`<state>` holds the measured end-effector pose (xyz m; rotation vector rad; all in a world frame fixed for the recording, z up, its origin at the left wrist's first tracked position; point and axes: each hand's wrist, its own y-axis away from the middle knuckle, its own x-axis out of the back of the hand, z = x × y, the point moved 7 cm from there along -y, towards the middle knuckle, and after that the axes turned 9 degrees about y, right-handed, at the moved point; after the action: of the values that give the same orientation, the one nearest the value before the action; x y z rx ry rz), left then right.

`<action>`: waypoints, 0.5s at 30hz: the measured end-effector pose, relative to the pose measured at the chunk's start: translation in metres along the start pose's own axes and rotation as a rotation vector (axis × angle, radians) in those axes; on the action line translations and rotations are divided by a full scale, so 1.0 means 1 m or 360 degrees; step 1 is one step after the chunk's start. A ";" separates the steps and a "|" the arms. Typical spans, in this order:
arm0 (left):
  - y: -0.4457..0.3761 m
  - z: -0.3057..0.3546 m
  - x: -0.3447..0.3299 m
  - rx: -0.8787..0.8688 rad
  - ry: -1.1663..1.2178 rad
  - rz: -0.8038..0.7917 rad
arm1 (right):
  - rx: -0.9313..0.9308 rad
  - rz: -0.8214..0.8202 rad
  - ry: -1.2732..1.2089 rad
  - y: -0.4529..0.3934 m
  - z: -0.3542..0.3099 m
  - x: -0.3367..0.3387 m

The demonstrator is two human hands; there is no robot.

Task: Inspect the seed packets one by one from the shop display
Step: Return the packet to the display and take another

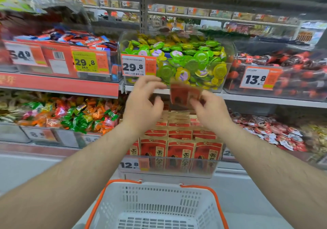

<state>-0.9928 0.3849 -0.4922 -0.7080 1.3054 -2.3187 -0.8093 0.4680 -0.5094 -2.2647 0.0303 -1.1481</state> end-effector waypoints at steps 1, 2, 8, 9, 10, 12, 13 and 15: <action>-0.001 -0.003 0.007 0.0130 0.0074 0.0089 | -0.0106 0.0059 -0.0091 0.000 0.002 0.007; 0.000 -0.006 0.013 0.0271 0.0138 0.0145 | -0.0219 0.0102 -0.0225 0.001 0.005 0.013; 0.027 -0.025 0.013 0.0918 0.0406 0.0108 | -0.0624 0.0092 -0.1127 0.030 0.019 0.020; 0.032 -0.025 0.010 0.0991 0.0495 0.0088 | -0.0631 0.0051 -0.1163 0.037 0.019 0.018; 0.037 -0.024 0.007 0.1048 0.0567 0.0069 | -0.0628 0.0003 -0.1191 0.044 0.018 0.016; 0.046 -0.020 0.000 0.1143 0.0677 -0.0015 | -0.0598 -0.0156 -0.1161 0.058 0.012 0.011; 0.050 -0.017 -0.006 0.1201 0.0757 -0.0090 | -0.0577 -0.0267 -0.1096 0.064 0.008 0.006; 0.061 -0.013 -0.021 0.1372 0.0951 -0.0233 | -0.0506 -0.0503 -0.0960 0.076 -0.005 -0.004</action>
<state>-0.9793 0.3754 -0.5558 0.1927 0.2961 -2.9608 -0.7974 0.4039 -0.5496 -2.8923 -0.4223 -0.5822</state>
